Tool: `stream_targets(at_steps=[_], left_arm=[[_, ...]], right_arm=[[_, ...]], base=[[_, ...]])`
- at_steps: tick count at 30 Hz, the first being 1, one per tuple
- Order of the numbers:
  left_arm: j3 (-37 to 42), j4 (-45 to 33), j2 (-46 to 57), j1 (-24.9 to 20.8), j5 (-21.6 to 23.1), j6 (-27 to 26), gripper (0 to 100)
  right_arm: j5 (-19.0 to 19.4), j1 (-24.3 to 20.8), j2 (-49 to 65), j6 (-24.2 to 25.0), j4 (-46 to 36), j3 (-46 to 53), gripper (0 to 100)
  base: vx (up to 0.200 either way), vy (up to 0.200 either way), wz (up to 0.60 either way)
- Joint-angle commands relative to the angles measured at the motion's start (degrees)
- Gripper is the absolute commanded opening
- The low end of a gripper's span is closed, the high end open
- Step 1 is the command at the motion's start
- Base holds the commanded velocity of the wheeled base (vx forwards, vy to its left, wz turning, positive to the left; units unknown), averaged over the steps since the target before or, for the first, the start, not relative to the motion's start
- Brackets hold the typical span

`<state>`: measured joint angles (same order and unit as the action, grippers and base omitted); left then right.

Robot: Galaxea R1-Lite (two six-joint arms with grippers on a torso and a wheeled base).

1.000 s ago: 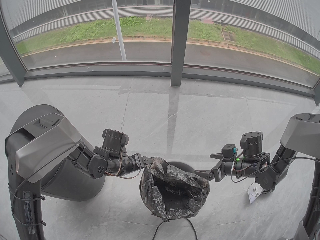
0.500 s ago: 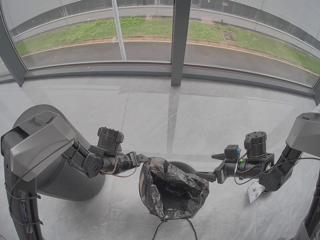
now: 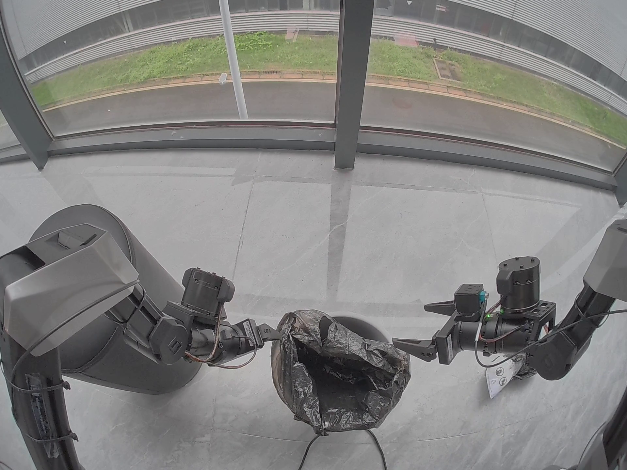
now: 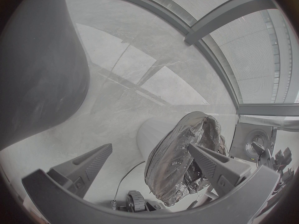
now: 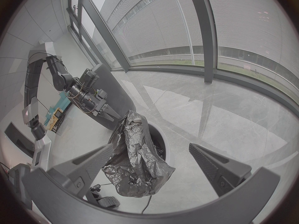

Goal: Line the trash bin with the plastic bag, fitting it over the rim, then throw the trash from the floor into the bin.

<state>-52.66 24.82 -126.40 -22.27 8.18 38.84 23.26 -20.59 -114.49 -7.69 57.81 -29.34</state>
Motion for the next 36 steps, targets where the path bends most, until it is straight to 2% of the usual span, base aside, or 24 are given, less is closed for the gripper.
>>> stream_targets(at_steps=[1, 6, 8, 10, 11, 12, 19, 23, 27, 31, 36], left_arm=[[0.0, 0.3, 1.6, -0.3, 0.0, 0.9, 100], [0.2, 1.5, 5.4, -4.9, 1.0, 3.8, 100], [-0.2, 2.9, 6.4, -6.5, 0.9, 7.8, 100], [-0.2, 4.9, 7.1, -8.3, 0.3, 14.1, 100], [-0.2, 5.0, 7.1, -8.4, 0.3, 14.4, 100], [0.5, 6.7, 7.7, -9.4, -0.4, 17.4, 100], [4.3, 8.6, 8.8, -9.4, -1.4, 17.4, 100], [4.8, 10.1, 8.7, -9.2, -2.6, 17.3, 100], [4.1, 14.9, 8.5, -9.2, -5.9, 17.4, 100], [4.3, 21.1, 9.1, -9.2, -6.4, 17.6, 100], [4.8, 22.9, 11.9, -9.3, -6.3, 17.6, 100]], right_arm=[[-0.1, 0.2, 3.8, 0.1, 0.0, 2.4, 100], [-0.1, 0.3, 5.3, 0.1, 0.0, 4.0, 100], [-0.1, 0.3, 5.7, 0.1, 0.0, 4.2, 100], [-0.1, 0.2, 5.7, 0.1, 0.0, 4.2, 100], [-0.1, 0.1, 5.7, 0.1, 0.0, 4.2, 100], [-0.1, 0.0, 5.7, 0.0, 0.0, 4.2, 100], [-0.1, -0.1, 3.9, -0.6, 0.0, 3.4, 100], [0.0, 0.6, 0.2, -3.6, -0.2, -0.6, 100], [0.1, 0.3, -5.0, -7.1, -1.2, -8.1, 100], [0.1, -1.1, -10.8, -10.5, -3.8, -15.3, 100], [0.1, -1.9, -14.7, -13.0, -5.2, -18.6, 100]], base=[[0.000, 0.000, 0.00], [0.000, 0.000, 0.00], [0.000, 0.000, 0.00], [-0.200, 0.000, 0.00], [-0.200, 0.000, 0.00], [-0.200, 0.000, 0.00], [-0.200, 0.000, 0.00], [-0.200, 0.000, 0.00], [0.000, 0.000, 0.00], [0.000, 0.000, 0.00], [0.000, 0.000, 0.00]])
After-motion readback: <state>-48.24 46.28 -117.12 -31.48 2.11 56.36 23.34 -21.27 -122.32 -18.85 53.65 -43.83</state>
